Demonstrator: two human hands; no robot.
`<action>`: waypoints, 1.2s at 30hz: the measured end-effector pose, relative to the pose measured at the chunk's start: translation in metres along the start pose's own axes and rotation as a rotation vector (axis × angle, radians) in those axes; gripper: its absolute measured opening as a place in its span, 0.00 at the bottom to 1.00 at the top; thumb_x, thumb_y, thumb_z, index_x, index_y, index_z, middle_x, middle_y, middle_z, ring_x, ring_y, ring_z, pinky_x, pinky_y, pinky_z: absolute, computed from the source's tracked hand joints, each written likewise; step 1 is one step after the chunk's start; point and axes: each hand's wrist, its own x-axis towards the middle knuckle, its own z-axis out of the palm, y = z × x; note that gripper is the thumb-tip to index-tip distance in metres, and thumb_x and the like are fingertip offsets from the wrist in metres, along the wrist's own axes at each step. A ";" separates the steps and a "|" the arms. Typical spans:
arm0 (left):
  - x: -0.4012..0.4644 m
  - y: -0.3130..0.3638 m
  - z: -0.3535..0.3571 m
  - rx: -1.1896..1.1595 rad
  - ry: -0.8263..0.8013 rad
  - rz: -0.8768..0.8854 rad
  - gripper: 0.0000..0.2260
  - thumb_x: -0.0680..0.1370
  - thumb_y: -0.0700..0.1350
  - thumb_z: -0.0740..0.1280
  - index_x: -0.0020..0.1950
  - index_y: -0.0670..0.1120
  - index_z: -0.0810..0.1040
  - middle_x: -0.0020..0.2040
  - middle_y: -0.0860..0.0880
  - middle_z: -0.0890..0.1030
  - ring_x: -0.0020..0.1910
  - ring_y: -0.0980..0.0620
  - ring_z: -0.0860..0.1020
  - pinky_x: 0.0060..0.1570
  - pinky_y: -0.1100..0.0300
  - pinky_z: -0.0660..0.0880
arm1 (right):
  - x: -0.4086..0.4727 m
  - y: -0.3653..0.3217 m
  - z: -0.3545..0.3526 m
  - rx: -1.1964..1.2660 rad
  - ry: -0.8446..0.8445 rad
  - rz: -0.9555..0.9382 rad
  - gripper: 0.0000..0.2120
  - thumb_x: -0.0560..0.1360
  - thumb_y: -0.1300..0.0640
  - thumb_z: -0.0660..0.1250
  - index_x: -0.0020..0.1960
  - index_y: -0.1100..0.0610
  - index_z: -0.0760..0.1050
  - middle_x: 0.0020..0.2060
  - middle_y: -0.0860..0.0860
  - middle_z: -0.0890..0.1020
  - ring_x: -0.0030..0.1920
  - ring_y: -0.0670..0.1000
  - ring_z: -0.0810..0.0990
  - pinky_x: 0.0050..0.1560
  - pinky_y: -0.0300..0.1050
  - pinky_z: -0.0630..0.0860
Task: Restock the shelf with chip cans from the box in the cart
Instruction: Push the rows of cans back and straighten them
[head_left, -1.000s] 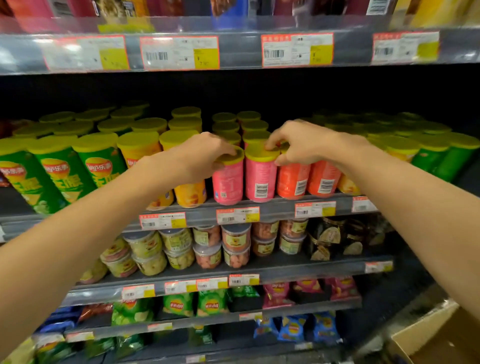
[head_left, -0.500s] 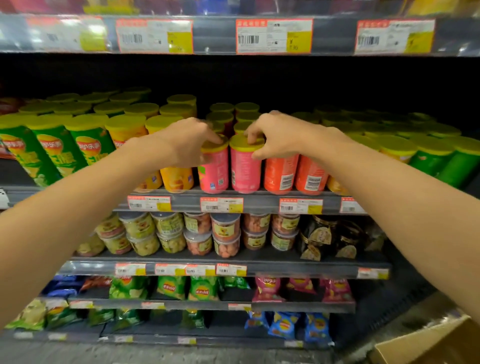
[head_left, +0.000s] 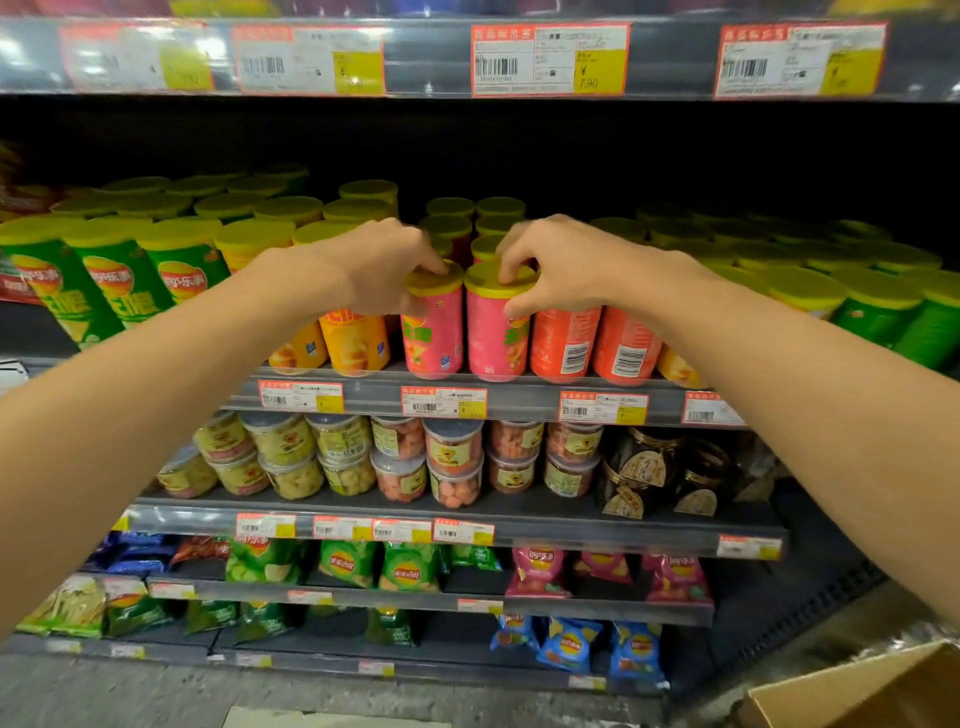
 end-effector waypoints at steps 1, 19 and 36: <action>0.000 0.000 -0.001 0.006 -0.007 0.001 0.24 0.75 0.46 0.73 0.70 0.45 0.74 0.66 0.45 0.77 0.64 0.43 0.75 0.61 0.52 0.72 | -0.001 0.000 0.000 0.004 -0.005 0.013 0.17 0.73 0.46 0.74 0.60 0.51 0.79 0.67 0.50 0.75 0.67 0.53 0.73 0.65 0.51 0.72; -0.003 0.001 0.002 0.035 0.039 -0.027 0.22 0.76 0.50 0.71 0.68 0.44 0.76 0.63 0.44 0.79 0.62 0.43 0.76 0.60 0.51 0.74 | -0.008 -0.018 0.002 -0.024 0.045 0.058 0.22 0.76 0.49 0.72 0.68 0.55 0.76 0.65 0.52 0.76 0.66 0.53 0.74 0.62 0.47 0.73; 0.032 0.059 -0.023 -0.086 0.124 0.194 0.17 0.74 0.53 0.73 0.59 0.45 0.81 0.54 0.45 0.83 0.54 0.44 0.80 0.53 0.52 0.77 | -0.063 0.053 -0.053 -0.082 -0.084 0.315 0.22 0.75 0.57 0.67 0.69 0.53 0.75 0.64 0.54 0.80 0.63 0.54 0.79 0.66 0.48 0.74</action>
